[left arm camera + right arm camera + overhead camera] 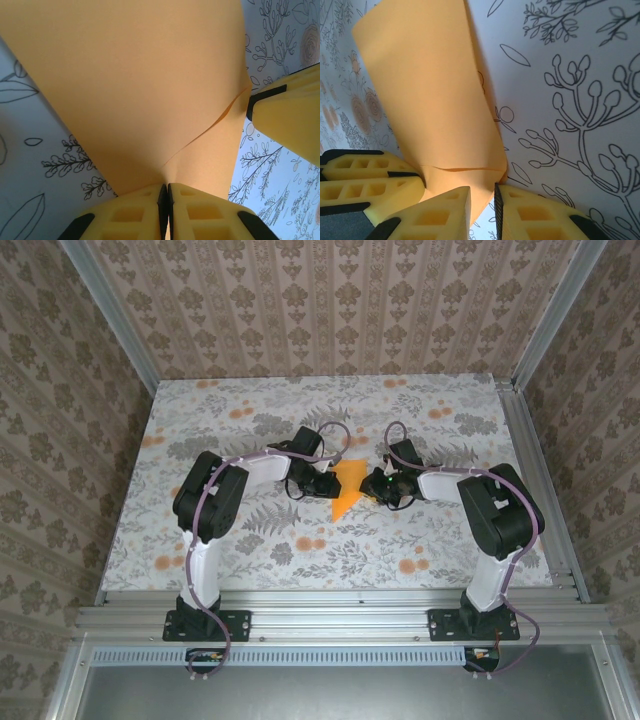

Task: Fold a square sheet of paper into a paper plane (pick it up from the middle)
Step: Third fold the triangle at the center of the table.

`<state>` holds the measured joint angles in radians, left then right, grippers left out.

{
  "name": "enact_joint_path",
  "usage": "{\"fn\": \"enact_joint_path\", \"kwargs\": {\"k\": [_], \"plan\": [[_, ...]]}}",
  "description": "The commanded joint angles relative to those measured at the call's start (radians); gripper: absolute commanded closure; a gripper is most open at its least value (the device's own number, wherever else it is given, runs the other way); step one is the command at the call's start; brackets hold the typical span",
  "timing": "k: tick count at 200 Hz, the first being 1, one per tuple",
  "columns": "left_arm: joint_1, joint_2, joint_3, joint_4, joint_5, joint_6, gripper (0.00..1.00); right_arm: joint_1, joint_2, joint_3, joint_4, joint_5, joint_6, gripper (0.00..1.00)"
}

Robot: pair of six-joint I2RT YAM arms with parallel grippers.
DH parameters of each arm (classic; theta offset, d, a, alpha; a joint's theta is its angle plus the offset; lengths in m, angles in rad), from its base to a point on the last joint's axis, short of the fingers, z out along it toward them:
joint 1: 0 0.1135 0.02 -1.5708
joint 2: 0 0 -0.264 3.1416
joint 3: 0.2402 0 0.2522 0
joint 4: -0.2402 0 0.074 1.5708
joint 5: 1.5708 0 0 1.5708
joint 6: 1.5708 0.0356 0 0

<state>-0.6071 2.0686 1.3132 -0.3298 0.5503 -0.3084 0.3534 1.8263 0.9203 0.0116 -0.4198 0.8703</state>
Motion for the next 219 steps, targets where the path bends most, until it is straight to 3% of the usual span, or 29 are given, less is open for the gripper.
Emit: {"fn": "enact_joint_path", "kwargs": {"k": [1, 149, 219], "plan": [[0.007, 0.082, -0.052, -0.063, -0.098, 0.040, 0.86, 0.008, -0.011, 0.012, 0.022, -0.029, 0.024, 0.78], [0.007, 0.094, -0.045, -0.066, -0.087, 0.035, 0.86, 0.006, -0.023, -0.030, 0.077, -0.047, 0.042, 0.78], [0.009, 0.097, -0.044, -0.066, -0.082, 0.034, 0.86, 0.006, -0.042, -0.010, -0.046, 0.035, -0.029, 0.77]]}}
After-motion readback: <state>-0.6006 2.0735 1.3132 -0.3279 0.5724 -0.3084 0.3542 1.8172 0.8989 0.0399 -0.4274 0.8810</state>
